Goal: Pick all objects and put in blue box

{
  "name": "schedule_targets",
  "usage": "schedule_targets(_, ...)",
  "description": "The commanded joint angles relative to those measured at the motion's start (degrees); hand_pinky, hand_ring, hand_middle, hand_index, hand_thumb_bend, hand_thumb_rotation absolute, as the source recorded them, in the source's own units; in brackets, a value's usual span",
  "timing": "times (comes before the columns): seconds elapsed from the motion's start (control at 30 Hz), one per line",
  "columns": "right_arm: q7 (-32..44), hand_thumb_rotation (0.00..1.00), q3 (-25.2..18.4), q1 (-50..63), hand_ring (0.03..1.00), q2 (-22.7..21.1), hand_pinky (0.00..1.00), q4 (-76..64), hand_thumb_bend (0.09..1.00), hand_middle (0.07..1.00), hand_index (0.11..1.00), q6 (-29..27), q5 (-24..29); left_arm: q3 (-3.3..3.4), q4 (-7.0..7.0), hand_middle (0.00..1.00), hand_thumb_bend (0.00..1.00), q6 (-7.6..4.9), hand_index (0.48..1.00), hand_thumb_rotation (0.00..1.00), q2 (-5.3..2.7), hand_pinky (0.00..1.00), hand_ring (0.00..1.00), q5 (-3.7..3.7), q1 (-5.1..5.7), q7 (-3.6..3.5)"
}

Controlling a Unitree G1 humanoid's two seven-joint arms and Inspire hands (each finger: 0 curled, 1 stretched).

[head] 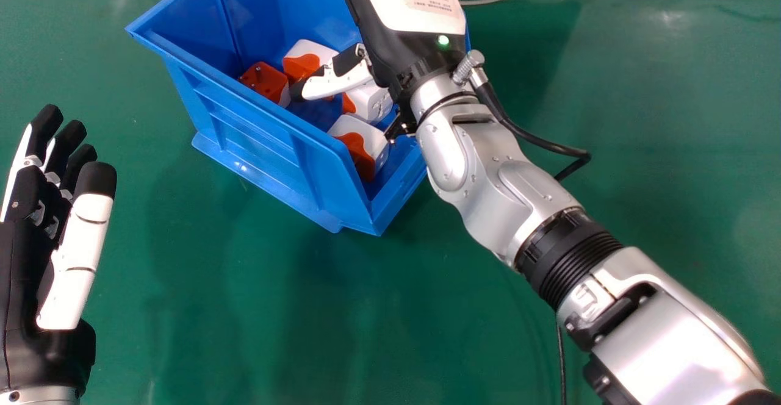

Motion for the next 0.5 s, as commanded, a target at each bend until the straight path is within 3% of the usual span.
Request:
schedule_targets(0.0,-1.0,0.26,0.3,-0.6,0.976,-0.1,0.86,-2.0,0.881,1.000,0.998,-0.1,-1.2,0.32,-0.67,0.93,0.69,-1.44,0.935,0.68,0.10,0.87,0.92,-0.21,0.12,-0.08)
schedule_targets(0.1,-1.2,0.26,0.4,-0.2,0.969,-0.2,0.85,-2.7,0.882,1.000,0.991,-0.2,-1.2,0.18,-1.34,0.93,0.70,-0.62,0.933,0.68,-0.07,0.87,0.92,0.19,0.28,0.41)
schedule_targets(0.2,-1.9,0.26,0.6,0.7,0.965,-0.7,0.84,-4.3,0.880,1.000,0.987,-0.9,-1.5,0.23,-1.17,0.93,0.71,-0.83,0.933,0.68,0.07,0.87,0.92,0.18,0.28,0.25)
schedule_targets(0.23,-2.1,0.26,0.7,1.2,0.963,-0.9,0.84,-5.1,0.877,1.000,0.985,-1.1,-1.5,0.30,-0.65,0.93,0.71,-1.42,0.934,0.68,0.21,0.87,0.92,0.32,0.10,0.08)
schedule_targets(0.4,-3.9,0.25,0.9,5.5,0.951,-2.1,0.82,-12.2,0.876,0.992,0.977,-2.4,-2.9,0.14,-0.91,0.93,0.69,-1.09,0.933,0.69,0.18,0.87,0.92,0.30,-0.03,0.05)
schedule_targets(0.47,-3.4,0.24,0.7,8.2,0.948,-2.9,0.82,-17.5,0.874,0.990,0.974,-1.4,-3.7,0.26,-0.83,0.93,0.69,-1.06,0.934,0.69,0.25,0.87,0.92,0.65,-0.02,0.20)
